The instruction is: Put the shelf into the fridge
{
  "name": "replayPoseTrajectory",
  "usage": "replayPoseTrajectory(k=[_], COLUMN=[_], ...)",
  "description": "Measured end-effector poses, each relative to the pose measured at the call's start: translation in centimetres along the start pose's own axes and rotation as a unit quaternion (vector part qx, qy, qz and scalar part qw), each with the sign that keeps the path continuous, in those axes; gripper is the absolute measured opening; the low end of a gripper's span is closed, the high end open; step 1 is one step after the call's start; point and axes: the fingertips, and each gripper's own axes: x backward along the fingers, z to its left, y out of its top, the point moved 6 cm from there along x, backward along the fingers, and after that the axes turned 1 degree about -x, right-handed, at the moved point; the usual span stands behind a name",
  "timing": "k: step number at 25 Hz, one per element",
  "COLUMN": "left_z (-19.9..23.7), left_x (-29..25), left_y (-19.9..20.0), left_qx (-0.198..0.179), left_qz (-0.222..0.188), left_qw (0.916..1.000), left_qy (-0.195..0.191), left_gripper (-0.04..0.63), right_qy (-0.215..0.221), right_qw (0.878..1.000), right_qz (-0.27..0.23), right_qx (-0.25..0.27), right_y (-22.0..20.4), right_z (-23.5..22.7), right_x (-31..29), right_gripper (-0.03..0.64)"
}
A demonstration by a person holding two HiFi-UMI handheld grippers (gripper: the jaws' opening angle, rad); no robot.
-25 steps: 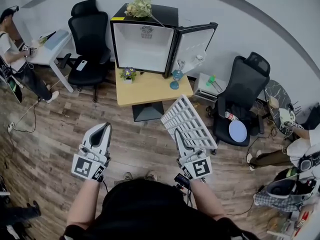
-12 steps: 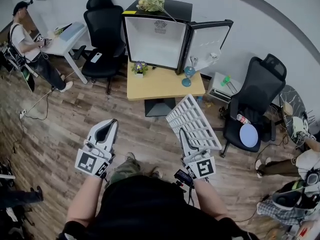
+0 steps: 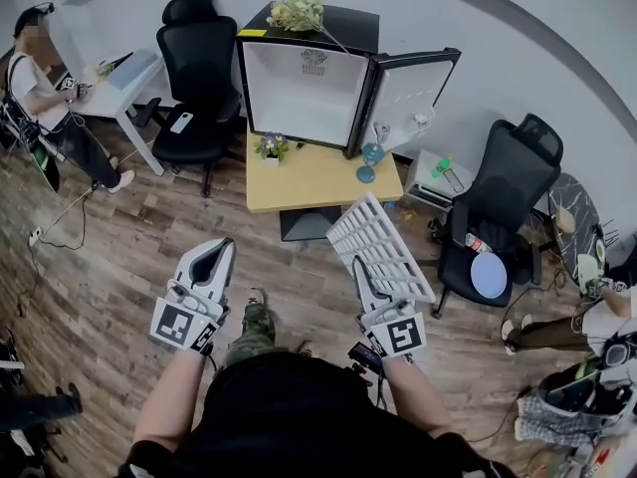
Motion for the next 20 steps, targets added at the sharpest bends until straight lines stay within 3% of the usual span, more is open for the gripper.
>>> replayPoseTrajectory(k=[20], left_z=[11.5], left_x=[-7.7], left_y=[-2.5], left_qx=[0.024], left_qz=[-0.026], left_qw=[0.9987], left_qy=[-0.037], left_gripper=[0.018], right_qy=[-0.045], right_qw=[0.998], right_qz=[0.021], right_qx=[0.027], right_y=[-0.3], right_z=[-1.8], right_x=[-10.3], right_gripper=[0.043])
